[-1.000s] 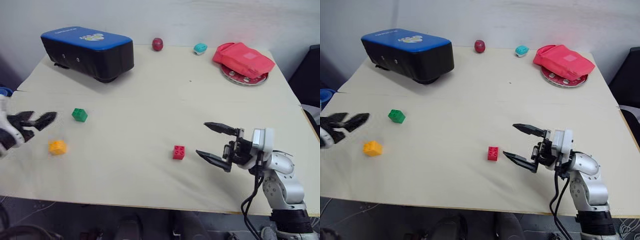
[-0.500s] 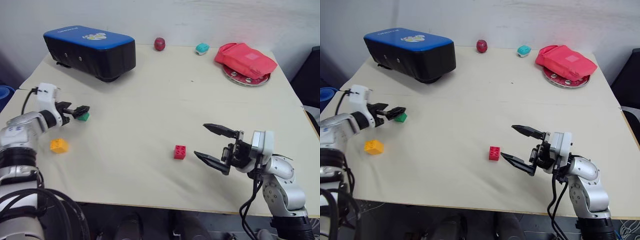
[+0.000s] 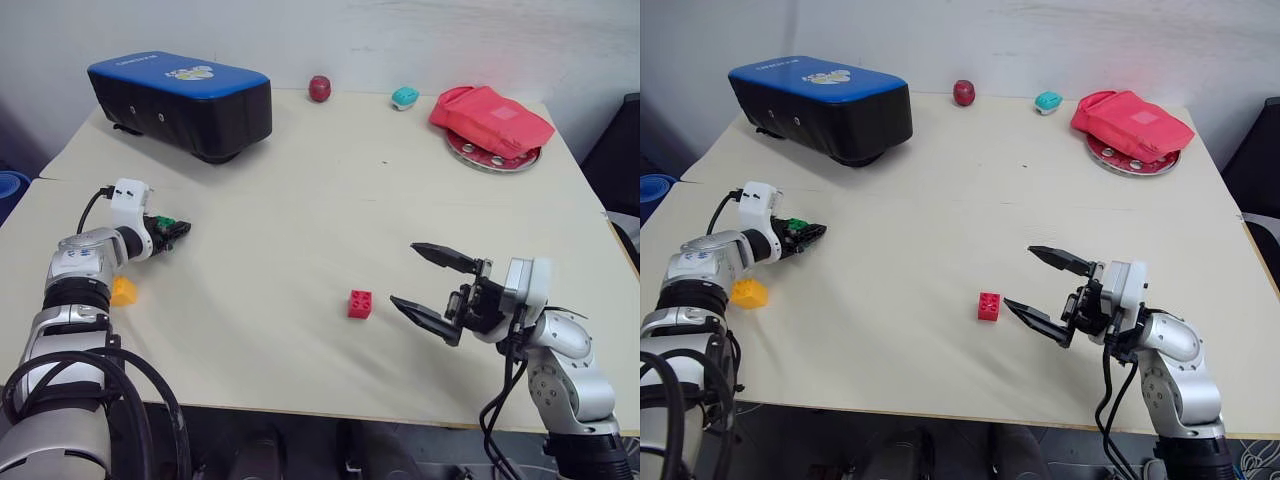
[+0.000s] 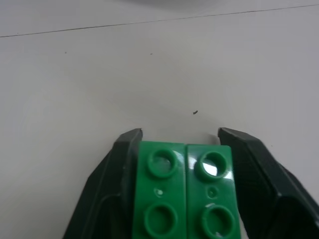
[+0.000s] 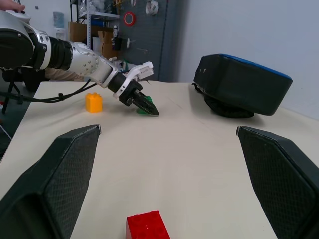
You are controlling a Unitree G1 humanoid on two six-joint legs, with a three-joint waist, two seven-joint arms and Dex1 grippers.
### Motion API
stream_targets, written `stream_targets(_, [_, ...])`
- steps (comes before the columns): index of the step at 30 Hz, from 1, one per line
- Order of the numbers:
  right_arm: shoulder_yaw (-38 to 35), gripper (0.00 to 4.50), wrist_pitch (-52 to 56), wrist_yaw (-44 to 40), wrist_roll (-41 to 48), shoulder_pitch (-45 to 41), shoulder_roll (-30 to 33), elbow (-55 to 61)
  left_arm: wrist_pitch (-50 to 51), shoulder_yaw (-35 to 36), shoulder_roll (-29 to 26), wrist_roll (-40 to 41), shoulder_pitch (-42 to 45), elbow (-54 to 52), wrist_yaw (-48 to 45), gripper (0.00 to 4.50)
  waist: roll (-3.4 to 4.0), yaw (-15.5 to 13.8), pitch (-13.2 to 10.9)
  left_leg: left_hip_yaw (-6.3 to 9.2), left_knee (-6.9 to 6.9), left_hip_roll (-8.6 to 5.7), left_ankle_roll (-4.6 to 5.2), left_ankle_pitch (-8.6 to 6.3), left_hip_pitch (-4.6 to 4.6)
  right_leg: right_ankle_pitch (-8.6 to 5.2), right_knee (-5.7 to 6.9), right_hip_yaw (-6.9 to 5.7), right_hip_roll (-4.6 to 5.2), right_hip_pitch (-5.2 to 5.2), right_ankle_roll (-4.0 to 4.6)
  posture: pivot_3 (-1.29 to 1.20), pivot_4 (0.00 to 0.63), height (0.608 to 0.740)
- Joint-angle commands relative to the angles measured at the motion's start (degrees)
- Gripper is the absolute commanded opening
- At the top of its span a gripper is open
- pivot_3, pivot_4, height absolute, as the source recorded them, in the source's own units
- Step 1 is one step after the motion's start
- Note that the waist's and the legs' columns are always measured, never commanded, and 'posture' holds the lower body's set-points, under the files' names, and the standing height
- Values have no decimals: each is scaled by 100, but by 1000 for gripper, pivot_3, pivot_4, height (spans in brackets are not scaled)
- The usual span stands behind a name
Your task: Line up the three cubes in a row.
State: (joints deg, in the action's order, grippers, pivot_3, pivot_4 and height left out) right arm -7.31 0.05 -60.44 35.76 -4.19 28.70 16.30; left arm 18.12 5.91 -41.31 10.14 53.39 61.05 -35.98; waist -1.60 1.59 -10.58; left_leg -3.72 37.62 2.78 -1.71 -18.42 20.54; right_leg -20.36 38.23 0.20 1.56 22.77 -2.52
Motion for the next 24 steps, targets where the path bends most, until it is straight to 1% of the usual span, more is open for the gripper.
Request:
stream_targets(1, [-227,4500,-79,56,55,5,103,237,-420,224,-206,79,3,-148,-523,1526,0,0,0,0,0,0,0,0,0,0,5,0,0,0,0,0,150,740])
stream_targets(4, [-368,4500,-70,26,85,14,228,206,-959,384,-198,371,-54,-459,-1616,1536,0,-5,0,0,4,0,0,0,0,0,7,-1,0,0,0,0,150,740])
stream_targets(5, [-492,4500,-35,-37,140,69,358,221,-1145,334,-154,580,-142,-934,-2394,1536,0,-5,0,0,6,0,-1,0,3,0,8,-3,0,0,0,0,150,740])
stream_targets(7, [-761,4500,-1,-398,230,387,732,268,-1113,-93,-23,942,-427,-2280,-3803,1536,0,-29,0,0,10,-1,-2,0,11,0,19,-5,0,1,0,0,150,740])
stream_targets(8, [-841,4500,-7,-550,258,527,868,286,-989,-242,25,1034,-528,-2725,-4150,1536,1,-78,0,5,12,0,-2,0,16,0,18,-10,1,0,0,0,150,740])
stream_targets(11, [-1076,4500,-70,-984,320,1087,1178,254,-752,-1140,247,867,-856,-3942,-4848,1536,2,-157,1,8,19,-2,1,-3,19,0,4,-8,0,-9,-1,0,150,740])
stream_targets(13, [-1168,4500,-95,-1067,314,1274,1230,222,-684,-1549,419,712,-966,-4357,-4965,1536,4,-150,2,4,25,-4,5,-5,12,1,-19,2,-2,-16,-6,0,150,740])
stream_targets(16, [-1235,4500,-100,-994,278,1454,1181,297,-582,-2053,917,287,-959,-4469,-4504,1536,4,-106,1,-1,34,-1,11,-7,3,6,-7,17,-12,-21,-15,0,150,740])
stream_targets(20, [-1264,4500,-45,-757,303,1619,1056,577,-669,-2300,1230,-139,-925,-4314,-4059,1536,4,-33,1,-2,37,-1,20,-10,-4,7,6,23,-17,-20,-16,0,150,740])
stream_targets(24, [-1276,4500,-43,-587,300,1835,971,809,-636,-2401,1294,-255,-987,-4271,-4004,1536,4,-4,1,1,33,-1,15,-7,-3,6,6,23,-18,-18,-16,0,150,740])
